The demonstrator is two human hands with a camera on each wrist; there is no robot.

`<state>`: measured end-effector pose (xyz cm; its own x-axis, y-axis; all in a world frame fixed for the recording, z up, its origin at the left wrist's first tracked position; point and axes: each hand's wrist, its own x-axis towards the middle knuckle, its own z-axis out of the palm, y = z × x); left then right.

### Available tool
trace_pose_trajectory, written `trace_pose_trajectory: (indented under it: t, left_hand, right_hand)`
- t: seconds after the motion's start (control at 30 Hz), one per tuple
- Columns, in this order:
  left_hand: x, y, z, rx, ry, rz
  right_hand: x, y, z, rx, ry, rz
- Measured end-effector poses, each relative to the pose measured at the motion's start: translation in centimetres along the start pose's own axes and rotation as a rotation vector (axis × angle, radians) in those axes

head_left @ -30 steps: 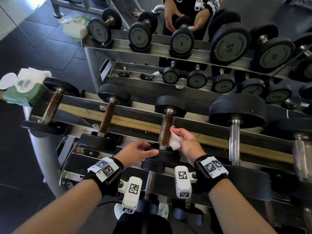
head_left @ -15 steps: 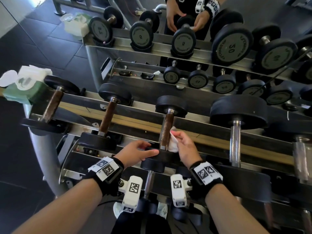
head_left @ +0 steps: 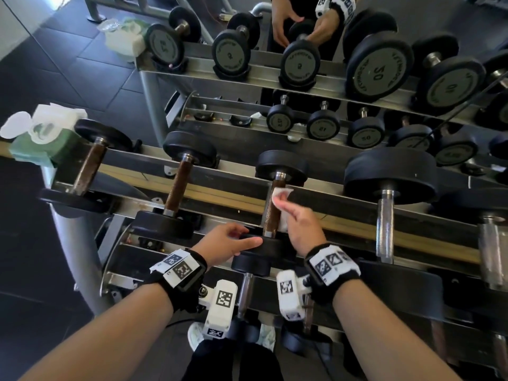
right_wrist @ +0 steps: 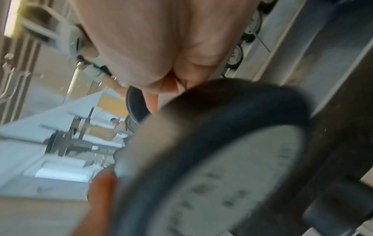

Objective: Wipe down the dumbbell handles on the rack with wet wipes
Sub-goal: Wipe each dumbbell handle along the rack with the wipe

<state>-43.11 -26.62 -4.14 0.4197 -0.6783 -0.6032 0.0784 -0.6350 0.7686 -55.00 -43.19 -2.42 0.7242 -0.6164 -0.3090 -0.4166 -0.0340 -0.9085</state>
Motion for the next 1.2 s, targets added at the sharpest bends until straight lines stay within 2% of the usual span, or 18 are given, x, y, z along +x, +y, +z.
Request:
trace_pose_trajectory:
  t: [0.1, 0.2, 0.23, 0.33, 0.4, 0.53, 0.67, 0.8, 0.87, 0.97, 1.03, 1.1, 1.2]
  left_hand:
    - [0.1, 0.0, -0.1, -0.004, -0.005, -0.001]
    - [0.0, 0.0, -0.3, 0.030, -0.027, 0.009]
    - [0.0, -0.1, -0.3, 0.037, -0.031, 0.011]
    - [-0.1, -0.1, -0.3, 0.054, -0.037, 0.016]
    - [-0.1, -0.2, -0.4, 0.057, -0.031, 0.012]
    - [-0.1, -0.1, -0.4, 0.057, -0.033, 0.013]
    - [-0.3, 0.1, -0.3, 0.072, -0.033, 0.009]
    - [-0.4, 0.5, -0.3, 0.073, -0.059, 0.004]
    - [-0.6, 0.6, -0.4, 0.071, -0.066, 0.006]
    - [-0.7, 0.5, -0.3, 0.074, -0.056, -0.005]
    - [-0.5, 0.4, -0.3, 0.079, -0.039, -0.004]
    - [-0.5, 0.4, -0.3, 0.081, -0.030, -0.006]
    - [-0.5, 0.3, -0.3, 0.080, -0.035, -0.003]
  right_hand:
    - [-2.0, 1.1, -0.8, -0.181, -0.079, -0.036]
    - [-1.6, 0.4, -2.3, -0.210, -0.142, 0.059]
    - [-1.2, -0.1, -2.7, -0.151, -0.098, 0.078]
    - [0.6, -1.0, -3.7, 0.015, 0.171, 0.043]
    - [1.6, -1.4, -3.1, -0.003, 0.197, 0.020]
    - [1.0, -1.0, -0.5, -0.083, 0.043, 0.061]
    - [-2.0, 0.4, -0.6, -0.129, -0.057, 0.069]
    - [-2.7, 0.6, -2.3, -0.450, -0.238, 0.011]
    - [-2.1, 0.2, -3.1, -0.431, -0.192, 0.042]
    - [-0.6, -0.6, -4.0, -0.072, 0.130, 0.068]
    - [0.7, -0.9, -4.1, 0.022, 0.238, 0.049]
    - [1.7, -1.1, -3.2, -0.050, 0.196, 0.006]
    - [2.1, -0.7, -1.4, -0.211, 0.060, -0.021]
